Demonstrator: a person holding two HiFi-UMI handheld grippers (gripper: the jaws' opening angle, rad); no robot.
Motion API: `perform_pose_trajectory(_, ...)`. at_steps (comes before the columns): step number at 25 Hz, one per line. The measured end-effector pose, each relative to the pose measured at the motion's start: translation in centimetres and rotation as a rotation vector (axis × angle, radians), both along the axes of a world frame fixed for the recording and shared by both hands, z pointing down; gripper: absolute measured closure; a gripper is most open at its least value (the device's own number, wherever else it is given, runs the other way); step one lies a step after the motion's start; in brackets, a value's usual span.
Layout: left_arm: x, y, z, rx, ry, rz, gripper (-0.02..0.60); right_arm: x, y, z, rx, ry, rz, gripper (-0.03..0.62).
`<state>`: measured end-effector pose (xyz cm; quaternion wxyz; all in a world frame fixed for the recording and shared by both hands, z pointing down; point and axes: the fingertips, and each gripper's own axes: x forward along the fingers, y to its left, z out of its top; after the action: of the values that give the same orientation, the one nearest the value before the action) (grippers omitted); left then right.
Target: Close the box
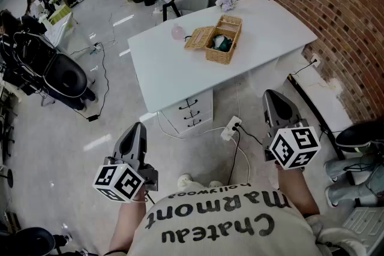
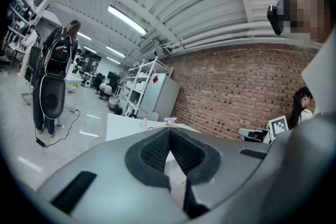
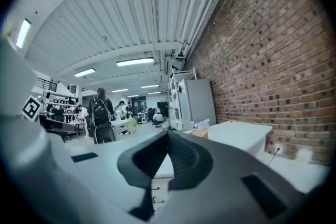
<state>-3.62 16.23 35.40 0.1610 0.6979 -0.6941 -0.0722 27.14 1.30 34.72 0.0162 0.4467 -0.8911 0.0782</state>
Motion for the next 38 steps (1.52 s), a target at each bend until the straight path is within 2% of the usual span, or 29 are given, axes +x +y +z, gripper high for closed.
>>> perform_pose_trajectory(5, -0.2, 0.0, 0.1, 0.01, 0.008, -0.002, 0.581, 0.3, -0.3, 0.1, -0.019, -0.014, -0.001, 0.591)
perform_pose_trajectory(9, -0.6, 0.3, 0.1, 0.001, -0.019, -0.004, 0.581, -0.3, -0.9, 0.4, -0.027, -0.028, -0.004, 0.591)
perform_pose_trajectory(14, -2.7, 0.0, 1.3, -0.032, -0.002, -0.032, 0.581, -2.5, -2.1, 1.8, -0.066, -0.084, -0.043, 0.591)
perform_pose_trajectory(17, -4.5, -0.9, 2.2, -0.028, 0.021, -0.044, 0.581, -4.1, -3.1, 2.4, -0.078, -0.068, -0.053, 0.591)
perform_pose_trajectory(22, -7.6, -4.2, 2.9, -0.03, 0.051, -0.031, 0.581, -7.0, -6.1, 2.6, -0.094, -0.069, -0.03, 0.591)
perform_pose_trajectory(27, -11.7, -8.7, 2.9, -0.037, 0.063, 0.002, 0.581, -11.9, -9.9, 2.3, -0.103, -0.07, -0.033, 0.591)
perform_pose_trajectory(38, -19.3, -19.1, -0.2, 0.013, 0.034, 0.073, 0.581, -18.3, -17.5, 0.6, -0.093, -0.096, 0.021, 0.591)
